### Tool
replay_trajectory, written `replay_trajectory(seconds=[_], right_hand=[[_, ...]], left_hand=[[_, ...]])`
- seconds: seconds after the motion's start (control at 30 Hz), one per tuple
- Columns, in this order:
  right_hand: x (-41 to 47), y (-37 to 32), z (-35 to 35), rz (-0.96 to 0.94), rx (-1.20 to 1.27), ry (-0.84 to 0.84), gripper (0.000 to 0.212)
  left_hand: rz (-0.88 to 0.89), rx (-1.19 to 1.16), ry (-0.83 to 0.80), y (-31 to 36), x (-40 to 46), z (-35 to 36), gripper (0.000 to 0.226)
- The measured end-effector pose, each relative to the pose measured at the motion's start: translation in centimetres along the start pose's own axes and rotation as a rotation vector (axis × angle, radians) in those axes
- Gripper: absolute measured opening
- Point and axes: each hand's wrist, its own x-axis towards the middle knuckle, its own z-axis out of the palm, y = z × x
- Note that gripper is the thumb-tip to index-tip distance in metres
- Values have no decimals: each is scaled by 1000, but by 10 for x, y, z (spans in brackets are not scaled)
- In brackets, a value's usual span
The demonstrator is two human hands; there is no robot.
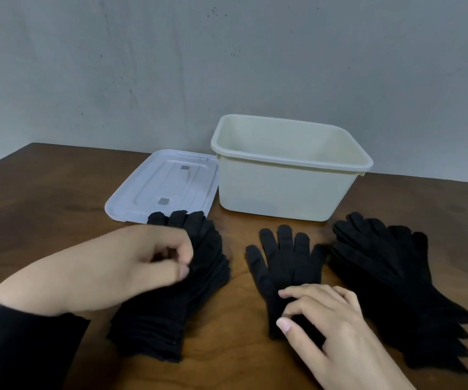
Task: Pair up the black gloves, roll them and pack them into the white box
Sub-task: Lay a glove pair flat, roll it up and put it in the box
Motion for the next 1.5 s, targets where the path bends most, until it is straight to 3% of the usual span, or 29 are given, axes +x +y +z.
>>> replay_trajectory(seconds=[0.17, 0.27, 0.33, 0.47, 0.57, 0.7, 0.87, 1.1, 1.23, 1.33, 1.5], right_hand=[[-1, -14, -11, -37, 180, 140, 42], [3, -33, -22, 61, 683, 40, 76], [8, -45, -28, 147, 858, -12, 82], [22, -46, -50, 223, 730, 143, 17], [30, -38, -79, 257, 637, 155, 21], [55, -38, -120, 199, 638, 77, 12], [87, -31, -140, 232, 611, 62, 5], [72, -36, -121, 59, 261, 391, 17], [23, -13, -50, -8, 132, 184, 36], [-1, 7, -9, -66, -13, 35, 26], [-5, 15, 2, -137, -82, 17, 37]], left_hand=[[12, -419, 441, 30, 13, 12, 18], [82, -469, 398, 64, 28, 33, 18], [155, -389, 265, 78, 38, 49, 15], [237, -396, 184, 82, 42, 60, 22], [216, -390, 366, 68, 38, 61, 19], [39, -157, 582, 48, 43, 58, 15], [-34, -82, 593, 44, 49, 63, 19], [-66, -61, 627, 40, 49, 59, 15], [9, 62, 520, 43, 45, 60, 17], [127, 248, 293, 44, 44, 70, 28], [255, 476, 93, 38, 46, 94, 45]])
